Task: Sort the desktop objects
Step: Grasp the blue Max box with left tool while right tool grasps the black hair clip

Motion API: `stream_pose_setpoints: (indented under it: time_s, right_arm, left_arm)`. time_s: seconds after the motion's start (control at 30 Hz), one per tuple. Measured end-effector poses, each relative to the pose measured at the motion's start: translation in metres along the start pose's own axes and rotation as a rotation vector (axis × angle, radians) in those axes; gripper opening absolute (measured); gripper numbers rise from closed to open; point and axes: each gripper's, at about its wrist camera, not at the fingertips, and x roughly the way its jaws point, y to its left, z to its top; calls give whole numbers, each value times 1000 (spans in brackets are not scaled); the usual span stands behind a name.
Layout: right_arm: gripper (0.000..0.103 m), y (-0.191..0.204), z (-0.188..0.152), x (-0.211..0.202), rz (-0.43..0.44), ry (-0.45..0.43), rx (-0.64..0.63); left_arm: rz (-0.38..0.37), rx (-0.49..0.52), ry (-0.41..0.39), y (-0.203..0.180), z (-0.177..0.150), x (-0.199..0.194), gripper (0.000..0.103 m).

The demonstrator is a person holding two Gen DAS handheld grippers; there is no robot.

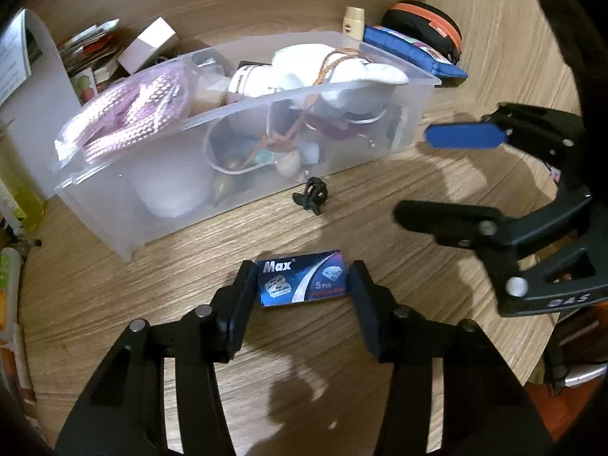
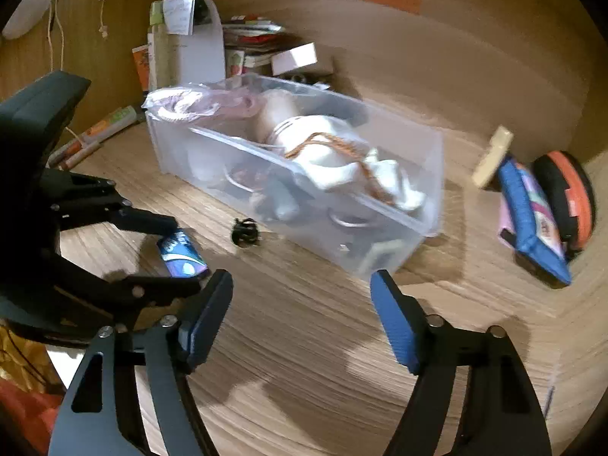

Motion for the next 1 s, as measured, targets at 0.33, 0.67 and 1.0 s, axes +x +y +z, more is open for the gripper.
stream_pose_setpoints:
  time_s: [0.33, 0.67, 1.0]
  right_arm:
    - [48, 2, 9, 54, 134, 66, 16]
    - [28, 12, 17, 70, 135, 68, -28]
    - [19, 18, 17, 59, 143, 51, -32]
  left_arm:
    - [28, -106, -72, 29, -8, -15, 49]
    - [56, -188, -156, 42, -8, -26, 49]
    - [55, -202, -206, 45, -10, -38, 49]
